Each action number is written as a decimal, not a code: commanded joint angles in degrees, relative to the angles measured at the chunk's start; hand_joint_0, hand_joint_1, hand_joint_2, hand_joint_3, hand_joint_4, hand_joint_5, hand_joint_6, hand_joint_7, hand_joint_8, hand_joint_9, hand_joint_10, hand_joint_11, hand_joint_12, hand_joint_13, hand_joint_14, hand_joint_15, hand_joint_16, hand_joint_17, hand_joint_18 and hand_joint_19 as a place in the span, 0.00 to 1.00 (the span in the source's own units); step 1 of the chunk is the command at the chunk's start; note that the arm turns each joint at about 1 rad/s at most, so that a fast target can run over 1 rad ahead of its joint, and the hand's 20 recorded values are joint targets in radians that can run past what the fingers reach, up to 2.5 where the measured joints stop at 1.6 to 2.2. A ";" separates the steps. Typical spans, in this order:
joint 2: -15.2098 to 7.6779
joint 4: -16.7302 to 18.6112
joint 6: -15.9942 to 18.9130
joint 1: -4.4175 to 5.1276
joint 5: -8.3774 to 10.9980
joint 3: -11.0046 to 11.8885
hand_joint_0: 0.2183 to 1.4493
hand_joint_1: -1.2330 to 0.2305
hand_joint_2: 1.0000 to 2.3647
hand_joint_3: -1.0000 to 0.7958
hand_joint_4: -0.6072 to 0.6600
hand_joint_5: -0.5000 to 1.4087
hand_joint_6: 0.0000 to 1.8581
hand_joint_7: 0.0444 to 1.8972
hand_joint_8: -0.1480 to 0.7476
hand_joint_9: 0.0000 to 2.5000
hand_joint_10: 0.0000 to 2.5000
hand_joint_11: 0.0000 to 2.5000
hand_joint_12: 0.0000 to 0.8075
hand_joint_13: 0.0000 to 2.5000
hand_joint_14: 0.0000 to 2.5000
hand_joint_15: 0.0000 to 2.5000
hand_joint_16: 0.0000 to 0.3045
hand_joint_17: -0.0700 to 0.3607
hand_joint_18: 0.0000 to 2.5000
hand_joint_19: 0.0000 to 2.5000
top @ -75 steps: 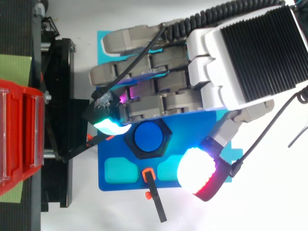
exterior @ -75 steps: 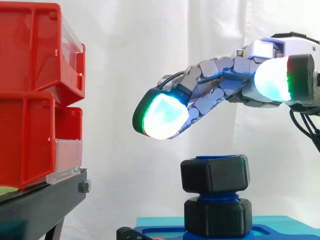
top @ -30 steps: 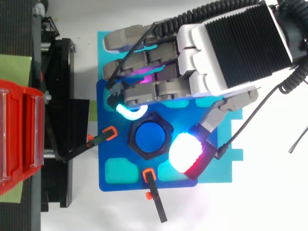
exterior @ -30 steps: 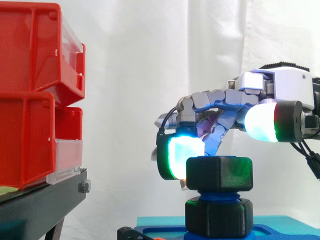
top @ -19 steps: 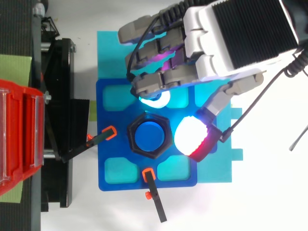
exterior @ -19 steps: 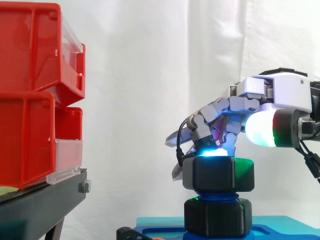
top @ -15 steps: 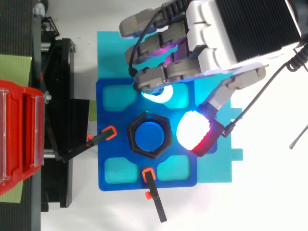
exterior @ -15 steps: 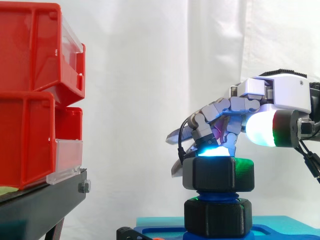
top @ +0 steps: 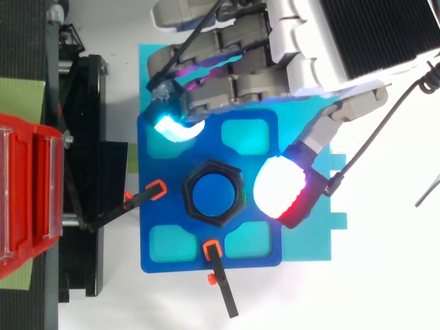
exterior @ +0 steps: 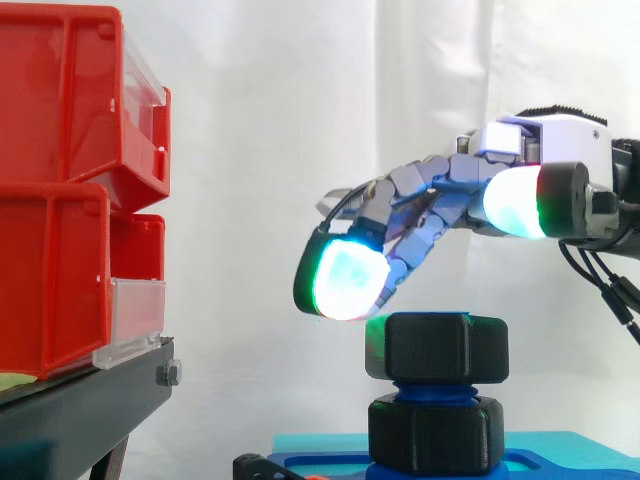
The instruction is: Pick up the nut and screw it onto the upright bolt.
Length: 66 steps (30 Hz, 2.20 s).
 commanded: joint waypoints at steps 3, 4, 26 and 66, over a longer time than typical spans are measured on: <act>-0.07 -0.29 0.01 0.90 0.45 0.15 0.23 0.77 0.00 0.28 0.63 0.21 0.27 0.33 0.39 0.28 0.00 0.00 0.35 0.15 0.00 0.00 0.09 0.31 0.00 0.00; -0.07 -0.55 0.01 1.25 0.81 0.06 0.23 0.77 0.00 0.28 0.63 0.21 0.27 0.33 0.39 0.27 0.00 0.00 0.35 0.14 0.00 0.00 0.10 0.32 0.00 0.00; -0.07 -4.51 0.36 4.68 4.23 -0.03 0.23 0.80 0.00 0.28 0.66 0.22 0.27 0.49 0.42 0.22 0.00 0.00 0.39 0.09 0.00 0.00 0.11 0.34 0.00 0.00; -0.07 0.06 -0.07 0.02 0.37 -2.22 0.27 0.68 0.00 0.28 0.58 0.29 0.30 0.76 0.44 0.44 0.00 0.00 0.27 0.28 0.00 0.00 0.05 0.24 0.12 0.00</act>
